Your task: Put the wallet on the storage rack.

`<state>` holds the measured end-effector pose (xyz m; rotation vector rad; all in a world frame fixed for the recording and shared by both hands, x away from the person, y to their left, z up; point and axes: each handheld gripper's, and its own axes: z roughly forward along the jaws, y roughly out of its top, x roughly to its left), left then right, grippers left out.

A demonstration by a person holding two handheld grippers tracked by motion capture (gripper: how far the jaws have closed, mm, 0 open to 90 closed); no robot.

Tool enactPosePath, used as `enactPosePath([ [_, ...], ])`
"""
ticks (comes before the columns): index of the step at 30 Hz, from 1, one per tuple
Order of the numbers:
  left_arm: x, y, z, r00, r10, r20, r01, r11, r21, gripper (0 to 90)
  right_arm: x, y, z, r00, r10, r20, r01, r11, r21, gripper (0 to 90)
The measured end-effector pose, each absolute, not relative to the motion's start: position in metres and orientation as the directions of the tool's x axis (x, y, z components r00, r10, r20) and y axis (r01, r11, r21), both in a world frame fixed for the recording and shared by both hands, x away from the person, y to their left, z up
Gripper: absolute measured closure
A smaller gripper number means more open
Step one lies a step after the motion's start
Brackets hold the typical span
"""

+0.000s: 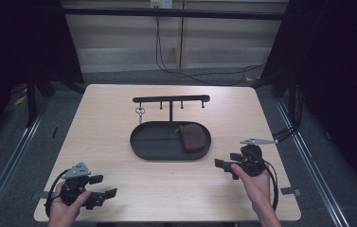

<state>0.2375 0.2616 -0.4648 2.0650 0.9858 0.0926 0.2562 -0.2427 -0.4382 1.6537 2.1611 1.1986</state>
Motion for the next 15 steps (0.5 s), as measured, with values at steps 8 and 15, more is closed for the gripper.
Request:
enactPosePath([
  [8,0.238,0.261,-0.465,0.69,0.673,-0.267,0.616,-0.352,0.705,19.5,0.226,-0.253,-0.452,-0.355,0.873,0.333,0.731,0.037,0.681,19.1],
  [15,0.236,0.261,-0.464,0.702,0.662,-0.264,0.607,-0.361,0.708,19.5,0.218,-0.26,-0.462,-0.345,0.886,0.309,0.721,0.039,0.691,17.3],
])
